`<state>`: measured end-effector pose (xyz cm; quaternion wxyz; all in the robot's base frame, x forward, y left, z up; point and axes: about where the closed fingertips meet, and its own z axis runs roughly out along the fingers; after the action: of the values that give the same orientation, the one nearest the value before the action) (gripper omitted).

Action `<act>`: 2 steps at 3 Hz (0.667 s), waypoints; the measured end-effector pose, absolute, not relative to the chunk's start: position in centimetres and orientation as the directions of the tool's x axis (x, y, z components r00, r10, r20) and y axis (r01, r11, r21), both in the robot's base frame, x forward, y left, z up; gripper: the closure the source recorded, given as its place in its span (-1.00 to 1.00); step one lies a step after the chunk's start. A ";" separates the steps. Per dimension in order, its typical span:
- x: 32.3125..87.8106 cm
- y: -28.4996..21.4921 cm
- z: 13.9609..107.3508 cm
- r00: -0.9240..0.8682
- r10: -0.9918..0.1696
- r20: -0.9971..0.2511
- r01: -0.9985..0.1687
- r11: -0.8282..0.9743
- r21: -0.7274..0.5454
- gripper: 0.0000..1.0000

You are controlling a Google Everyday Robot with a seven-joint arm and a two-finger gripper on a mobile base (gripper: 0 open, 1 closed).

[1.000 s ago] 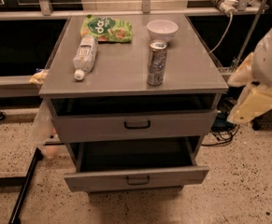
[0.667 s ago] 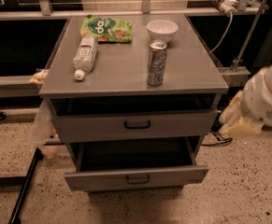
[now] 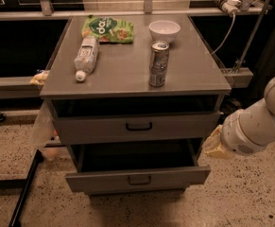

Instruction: Close middle drawer

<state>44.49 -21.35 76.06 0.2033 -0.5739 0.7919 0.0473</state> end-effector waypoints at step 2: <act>44.2 -21.8 71.4 -0.254 -0.891 -0.376 -0.932 0.330 -0.153 1.00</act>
Offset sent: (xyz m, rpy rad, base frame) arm -0.0088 -0.0186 -0.1586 0.0037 0.0217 0.0210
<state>44.22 -21.82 71.37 0.2012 -0.5768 0.7901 0.0499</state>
